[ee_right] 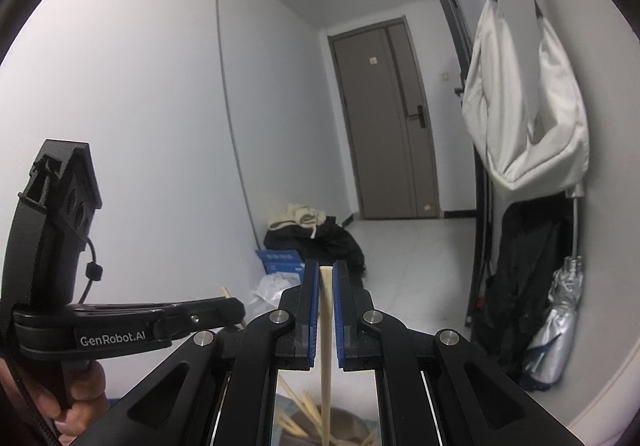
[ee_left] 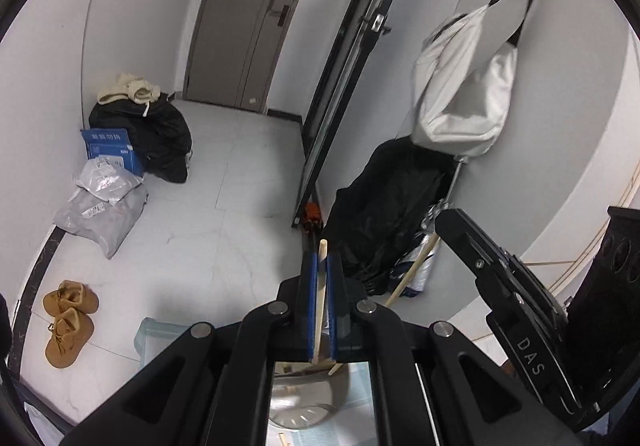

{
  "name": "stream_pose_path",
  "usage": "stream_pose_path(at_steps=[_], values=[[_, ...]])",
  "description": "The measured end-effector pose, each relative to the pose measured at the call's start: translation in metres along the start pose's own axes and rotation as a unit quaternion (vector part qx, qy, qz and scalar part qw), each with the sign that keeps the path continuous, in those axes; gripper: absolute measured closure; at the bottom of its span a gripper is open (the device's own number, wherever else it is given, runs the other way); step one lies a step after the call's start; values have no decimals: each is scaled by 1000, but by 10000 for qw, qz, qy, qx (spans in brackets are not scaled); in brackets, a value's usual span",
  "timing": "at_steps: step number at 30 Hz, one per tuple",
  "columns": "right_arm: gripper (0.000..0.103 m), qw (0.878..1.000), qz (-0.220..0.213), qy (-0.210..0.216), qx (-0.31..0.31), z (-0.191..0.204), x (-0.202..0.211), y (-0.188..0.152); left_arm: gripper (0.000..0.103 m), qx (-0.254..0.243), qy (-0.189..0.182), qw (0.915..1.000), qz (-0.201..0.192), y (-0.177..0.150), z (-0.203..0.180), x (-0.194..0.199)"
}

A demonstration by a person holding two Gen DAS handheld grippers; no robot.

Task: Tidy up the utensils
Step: 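Carry both held chopsticks up over the white utensil holder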

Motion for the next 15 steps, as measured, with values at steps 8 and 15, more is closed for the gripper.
stream_pose_path(at_steps=[8,15], values=[[97,9999,91,-106,-8,-13,-37,-31,102,64,-49,9994,337,-13,22,-21],[97,9993,312,-194,-96,-25,-46,-58,102,-212,-13,9987,457,-20,20,-31]])
Point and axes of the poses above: each gripper's, at about its wrist camera, not at the fingertips, and x roughly against the way its jaws point, z to its left, y to its top, the point moved 7 cm from there along -x, roughly the way its jaws point, and after that the axes turned 6 degrees about -y, right-handed, at the moved point
